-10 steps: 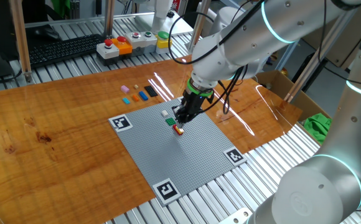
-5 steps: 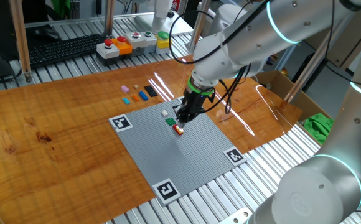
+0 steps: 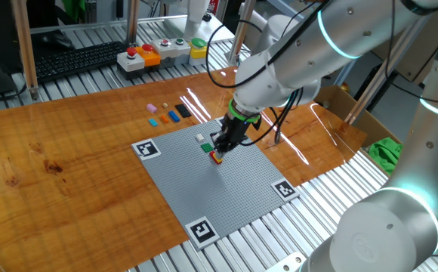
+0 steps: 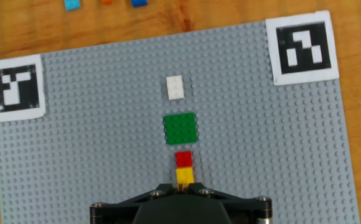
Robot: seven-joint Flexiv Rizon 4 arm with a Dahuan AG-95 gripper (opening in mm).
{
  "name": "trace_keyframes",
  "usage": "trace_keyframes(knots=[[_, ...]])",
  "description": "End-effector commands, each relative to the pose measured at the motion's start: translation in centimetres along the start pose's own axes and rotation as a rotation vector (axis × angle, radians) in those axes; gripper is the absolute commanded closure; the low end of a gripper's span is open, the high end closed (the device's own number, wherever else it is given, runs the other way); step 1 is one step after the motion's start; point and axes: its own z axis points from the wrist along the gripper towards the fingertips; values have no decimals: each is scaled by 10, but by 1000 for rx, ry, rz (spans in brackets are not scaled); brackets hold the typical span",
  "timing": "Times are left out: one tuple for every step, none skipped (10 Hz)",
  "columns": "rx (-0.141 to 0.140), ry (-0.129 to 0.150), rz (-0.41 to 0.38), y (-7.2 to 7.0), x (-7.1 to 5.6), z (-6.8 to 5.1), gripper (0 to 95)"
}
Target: Stack small Lego blocks randomly, one at a time
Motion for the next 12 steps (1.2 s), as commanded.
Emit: trace_keyframes(knots=[[7,63,2,1,-1,-4,950],[5,76,2,2,-2,-6,950],[5,95,-2,3,-2,-10,950],[6,109,-9,3,-1,-13,950],[5,113,-20,3,1,-13,950],[4,113,-36,4,6,-14,950],[3,116,-52,5,14,-15,950],[1,120,-80,5,22,-17,760],[-3,128,-99,6,28,-19,760],[-8,133,-110,6,37,-21,760],[-13,141,-162,6,50,-21,760],[-12,142,-188,5,60,-21,760]])
